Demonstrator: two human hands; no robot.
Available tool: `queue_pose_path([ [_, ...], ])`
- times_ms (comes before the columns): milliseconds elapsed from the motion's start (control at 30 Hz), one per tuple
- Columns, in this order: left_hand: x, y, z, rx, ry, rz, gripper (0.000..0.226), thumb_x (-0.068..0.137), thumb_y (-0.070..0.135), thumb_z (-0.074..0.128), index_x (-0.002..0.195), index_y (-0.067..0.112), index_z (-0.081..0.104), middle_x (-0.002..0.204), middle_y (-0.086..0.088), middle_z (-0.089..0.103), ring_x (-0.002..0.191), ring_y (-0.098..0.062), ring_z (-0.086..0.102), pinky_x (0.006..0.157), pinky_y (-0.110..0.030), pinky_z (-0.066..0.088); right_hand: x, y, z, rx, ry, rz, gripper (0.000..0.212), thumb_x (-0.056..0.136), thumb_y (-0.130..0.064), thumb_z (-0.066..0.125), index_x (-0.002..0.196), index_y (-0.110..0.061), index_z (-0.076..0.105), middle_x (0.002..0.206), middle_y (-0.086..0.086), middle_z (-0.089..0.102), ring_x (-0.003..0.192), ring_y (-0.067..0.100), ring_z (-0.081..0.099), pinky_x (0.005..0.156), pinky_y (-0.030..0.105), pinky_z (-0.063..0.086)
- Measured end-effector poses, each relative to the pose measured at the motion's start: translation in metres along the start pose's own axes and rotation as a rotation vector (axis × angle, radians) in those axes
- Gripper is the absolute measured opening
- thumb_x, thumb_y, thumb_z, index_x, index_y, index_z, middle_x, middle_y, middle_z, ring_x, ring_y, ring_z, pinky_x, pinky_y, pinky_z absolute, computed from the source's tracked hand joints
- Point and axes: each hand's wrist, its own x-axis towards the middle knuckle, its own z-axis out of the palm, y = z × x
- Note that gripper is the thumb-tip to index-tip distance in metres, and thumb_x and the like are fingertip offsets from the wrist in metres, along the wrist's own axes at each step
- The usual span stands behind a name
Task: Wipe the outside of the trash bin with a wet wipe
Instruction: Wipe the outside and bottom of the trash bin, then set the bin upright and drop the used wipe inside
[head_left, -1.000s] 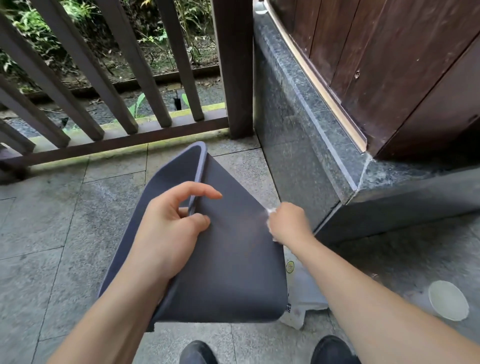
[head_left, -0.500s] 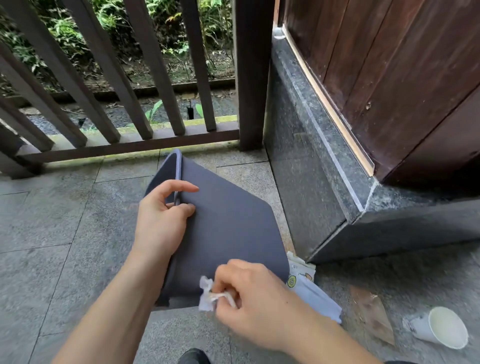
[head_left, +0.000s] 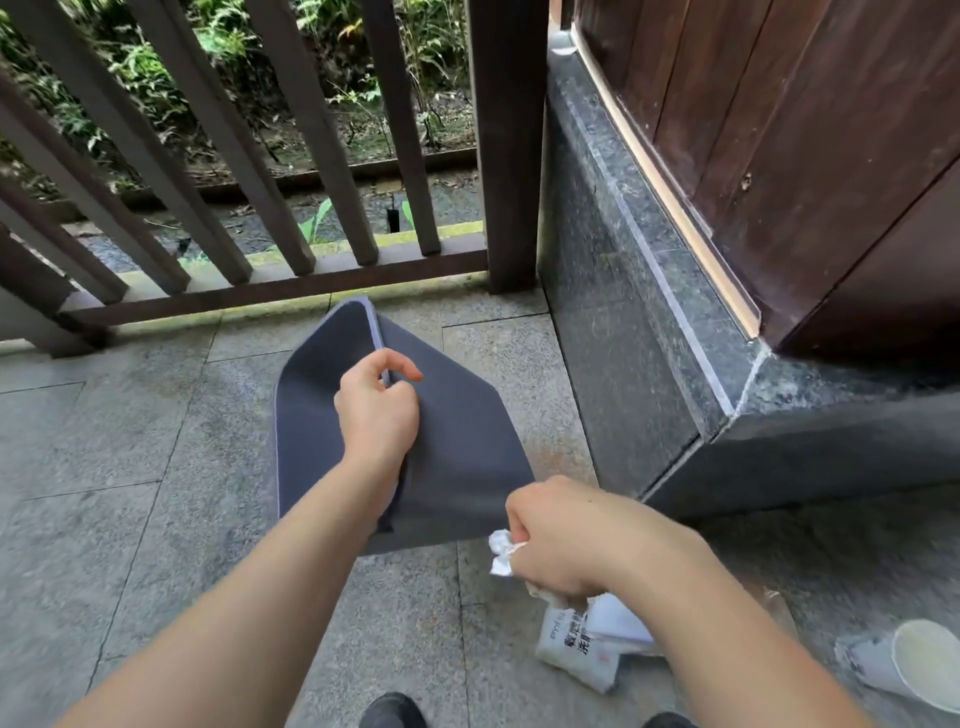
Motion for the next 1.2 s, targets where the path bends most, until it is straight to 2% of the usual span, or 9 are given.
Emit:
queue_pose_path([
  [133, 0.019, 0.004, 0.034, 0.082, -0.047, 0.041, 0.040, 0.071, -0.004, 0.039, 0.073, 0.024, 0.067, 0.068, -0.003, 0.056, 0.055, -0.017, 0.042, 0.038, -0.020, 0.028, -0.012, 0.035, -0.021, 0.133, 0.073, 0.046, 0.024, 0.080, -0.022, 0.048, 0.080, -0.013, 0.071, 0.071, 0.004, 0.074, 0.068, 0.017, 0.068, 0.050, 0.026, 0.048],
  [200, 0.026, 0.008, 0.053, 0.116, -0.064, 0.069, 0.041, 0.072, -0.004, 0.040, 0.078, 0.025, 0.069, 0.075, -0.004, 0.061, 0.063, -0.019, 0.051, 0.049, -0.026, 0.037, -0.016, 0.049, -0.026, 0.221, 0.130, 0.063, 0.026, 0.081, -0.026, 0.048, 0.080, -0.012, 0.070, 0.066, 0.001, 0.074, 0.062, 0.015, 0.069, 0.043, 0.022, 0.043],
  [333, 0.038, 0.017, 0.090, 0.187, -0.073, 0.056, 0.044, 0.078, -0.002, 0.040, 0.085, 0.029, 0.070, 0.101, -0.008, 0.067, 0.093, -0.033, 0.059, 0.084, -0.051, 0.053, -0.014, 0.063, -0.025, 0.300, 0.220, 0.107, 0.014, 0.084, -0.029, 0.050, 0.081, -0.019, 0.059, 0.076, 0.002, 0.072, 0.072, 0.021, 0.069, 0.067, 0.037, 0.056],
  [400, 0.044, 0.018, 0.107, 0.212, -0.069, 0.046, 0.042, 0.080, 0.000, 0.042, 0.085, 0.030, 0.071, 0.108, -0.006, 0.066, 0.101, -0.034, 0.059, 0.093, -0.056, 0.051, -0.012, 0.070, -0.028, 0.361, 0.288, 0.122, 0.013, 0.083, -0.030, 0.053, 0.078, -0.020, 0.059, 0.070, -0.003, 0.070, 0.067, 0.014, 0.067, 0.063, 0.033, 0.055],
  [533, 0.056, 0.005, 0.137, 0.235, -0.080, 0.059, 0.038, 0.080, 0.001, 0.045, 0.085, 0.027, 0.072, 0.099, -0.006, 0.065, 0.099, -0.031, 0.060, 0.088, -0.040, 0.053, -0.008, 0.077, -0.033, 0.634, 0.408, 0.139, 0.013, 0.086, -0.027, 0.058, 0.078, -0.018, 0.058, 0.051, -0.009, 0.059, 0.035, 0.000, 0.050, 0.033, 0.012, 0.033],
  [700, 0.056, 0.004, 0.177, 0.310, -0.137, 0.101, 0.034, 0.081, 0.004, 0.049, 0.087, 0.030, 0.070, 0.078, 0.007, 0.053, 0.075, -0.022, 0.049, 0.063, -0.030, 0.036, 0.000, 0.077, -0.031, 0.671, 0.538, 0.141, 0.012, 0.084, -0.032, 0.056, 0.078, -0.023, 0.060, 0.063, -0.006, 0.062, 0.042, 0.000, 0.056, 0.033, 0.010, 0.033],
  [867, 0.043, 0.009, 0.210, 0.391, -0.253, 0.128, 0.026, 0.085, 0.006, 0.052, 0.091, 0.023, 0.071, 0.090, -0.004, 0.060, 0.083, -0.028, 0.057, 0.067, -0.031, 0.040, 0.002, 0.074, -0.032, 0.606, 0.596, 0.173, 0.010, 0.082, -0.033, 0.055, 0.079, -0.025, 0.060, 0.074, -0.005, 0.064, 0.062, 0.008, 0.061, 0.049, 0.025, 0.041],
  [1000, 0.036, 0.011, 0.230, 0.420, -0.306, 0.130, 0.020, 0.084, 0.005, 0.050, 0.085, 0.019, 0.064, 0.088, -0.008, 0.060, 0.090, -0.036, 0.062, 0.068, -0.034, 0.044, -0.001, 0.074, -0.032, 0.635, 0.605, 0.161, 0.011, 0.082, -0.034, 0.056, 0.079, -0.025, 0.062, 0.071, -0.005, 0.064, 0.057, 0.005, 0.060, 0.043, 0.016, 0.037],
  [1200, 0.037, 0.006, 0.247, 0.453, -0.298, 0.121, 0.018, 0.083, 0.006, 0.050, 0.083, 0.021, 0.059, 0.095, -0.011, 0.067, 0.092, -0.036, 0.064, 0.069, -0.035, 0.050, 0.000, 0.074, -0.031, 0.680, 0.627, 0.163, 0.012, 0.082, -0.037, 0.058, 0.081, -0.025, 0.062, 0.071, -0.006, 0.065, 0.064, 0.011, 0.064, 0.055, 0.028, 0.048],
])
